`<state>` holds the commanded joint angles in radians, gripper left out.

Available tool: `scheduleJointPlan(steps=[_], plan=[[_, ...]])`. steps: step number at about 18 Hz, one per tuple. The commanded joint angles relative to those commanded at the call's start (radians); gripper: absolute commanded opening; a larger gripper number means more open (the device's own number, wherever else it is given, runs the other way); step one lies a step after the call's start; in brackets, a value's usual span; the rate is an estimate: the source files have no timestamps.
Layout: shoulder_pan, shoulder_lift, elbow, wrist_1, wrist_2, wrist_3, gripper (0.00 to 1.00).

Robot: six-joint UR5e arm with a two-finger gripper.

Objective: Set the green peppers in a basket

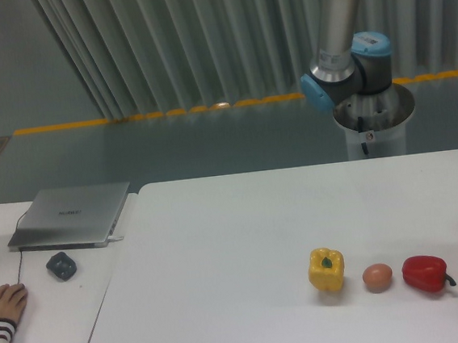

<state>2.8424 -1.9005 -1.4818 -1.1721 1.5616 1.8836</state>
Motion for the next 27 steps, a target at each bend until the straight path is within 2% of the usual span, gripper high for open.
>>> scheduleJointPlan(steps=[2, 4, 6, 19, 25, 27], plan=[[0.006, -0.008, 0.0, 0.008, 0.002, 0.002, 0.52], [0.006, -0.014, 0.002, 0.008, 0.002, -0.007, 0.67], [0.005, -0.015, -0.002, 0.008, 0.0, -0.011, 1.0], [-0.012, -0.006, -0.006, 0.014, 0.0, -0.069, 1.0], [-0.098, 0.003, -0.008, 0.006, 0.012, -0.07, 1.0], [-0.115, 0.023, -0.015, 0.002, 0.015, -0.081, 1.0]])
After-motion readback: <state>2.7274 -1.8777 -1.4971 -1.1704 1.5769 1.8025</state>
